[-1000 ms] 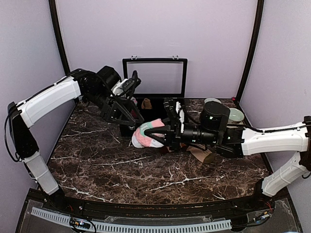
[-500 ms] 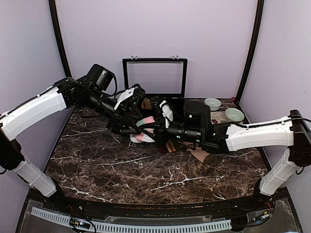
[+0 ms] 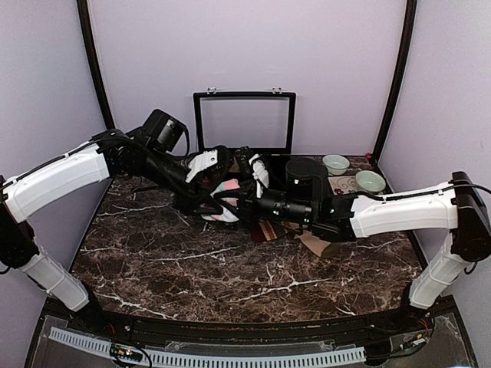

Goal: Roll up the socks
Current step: Adjust the sock.

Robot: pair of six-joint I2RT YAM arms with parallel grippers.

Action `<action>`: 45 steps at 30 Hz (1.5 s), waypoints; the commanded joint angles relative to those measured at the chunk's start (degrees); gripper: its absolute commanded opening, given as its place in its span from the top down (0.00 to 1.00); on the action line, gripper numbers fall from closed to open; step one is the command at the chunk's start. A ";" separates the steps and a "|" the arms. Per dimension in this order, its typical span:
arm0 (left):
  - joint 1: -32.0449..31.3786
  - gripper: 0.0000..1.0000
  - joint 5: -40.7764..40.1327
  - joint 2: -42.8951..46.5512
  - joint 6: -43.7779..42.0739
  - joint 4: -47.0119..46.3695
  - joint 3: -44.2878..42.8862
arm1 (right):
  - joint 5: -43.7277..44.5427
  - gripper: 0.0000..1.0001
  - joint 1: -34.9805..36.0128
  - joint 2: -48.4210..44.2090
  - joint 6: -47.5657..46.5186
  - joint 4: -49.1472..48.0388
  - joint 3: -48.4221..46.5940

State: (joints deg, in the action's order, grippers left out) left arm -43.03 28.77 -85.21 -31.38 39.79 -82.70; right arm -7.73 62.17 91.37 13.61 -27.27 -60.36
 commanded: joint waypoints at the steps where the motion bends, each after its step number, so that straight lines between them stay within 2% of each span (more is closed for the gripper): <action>1: -1.28 0.42 -5.08 1.30 -2.60 -1.45 1.65 | -1.17 1.00 0.66 1.22 4.48 -10.02 -0.89; 6: -1.96 0.35 -6.14 2.28 -2.11 -2.55 4.77 | -0.01 1.00 1.30 2.28 7.27 -12.11 -1.50; 8: -1.97 0.36 -5.63 2.43 -1.88 -2.62 5.51 | -0.43 1.00 1.54 2.50 7.70 -13.60 -1.29; 11: -1.99 0.54 -5.94 2.57 -2.26 -2.80 6.01 | -1.50 1.00 1.53 2.58 8.67 -15.55 -0.60; 13: -1.97 0.73 -8.74 2.83 -3.25 -3.66 6.58 | -2.17 1.00 1.55 2.45 9.88 -16.88 0.10; 15: -1.97 0.97 -14.56 3.22 -4.10 -5.96 7.54 | -2.67 1.00 1.55 2.32 11.24 -16.84 0.32; 17: -1.97 1.00 -18.90 3.82 -4.66 -7.89 8.05 | -2.31 0.92 1.55 2.15 12.94 -16.31 0.48; 19: -1.93 1.00 -19.41 3.79 -4.64 -8.28 7.83 | -1.81 0.90 1.55 1.95 14.11 -16.14 1.04; 21: -1.41 1.00 -14.06 3.37 -4.09 -5.15 5.76 | -2.37 0.88 1.46 1.57 12.90 -16.97 2.17; 23: -0.30 1.00 -3.20 2.68 -3.04 -0.63 2.96 | -4.20 0.83 1.35 0.89 11.18 -18.48 3.37; 25: 1.80 1.00 13.55 1.77 -1.34 4.14 -0.03 | -8.70 0.78 0.85 0.41 10.18 -20.57 4.38; 27: 3.50 1.00 25.77 0.62 -0.38 7.99 -2.61 | -14.32 0.77 0.35 0.38 9.23 -21.50 4.44; 30: 4.08 1.00 37.32 -2.11 -2.65 15.31 -6.74 | -18.23 0.77 0.23 -1.10 6.29 -19.80 3.42; 35: 4.16 1.00 46.64 -5.56 -7.71 25.76 -12.24 | -24.07 0.74 0.08 -3.15 3.82 -19.44 2.16; 42: 4.97 1.00 50.18 -5.99 -5.86 25.21 -13.54 | -35.10 0.74 -0.53 -2.63 6.29 -20.29 -0.29; 45: 5.03 1.00 50.77 -6.22 -6.77 26.43 -13.88 | -38.87 0.82 -0.94 -2.16 8.72 -22.49 -0.37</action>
State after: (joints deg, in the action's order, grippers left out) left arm -39.20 70.94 -91.83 -36.95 62.96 -94.48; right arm -33.43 61.28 89.12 21.28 -44.40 -59.79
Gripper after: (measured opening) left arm 0.143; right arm 0.228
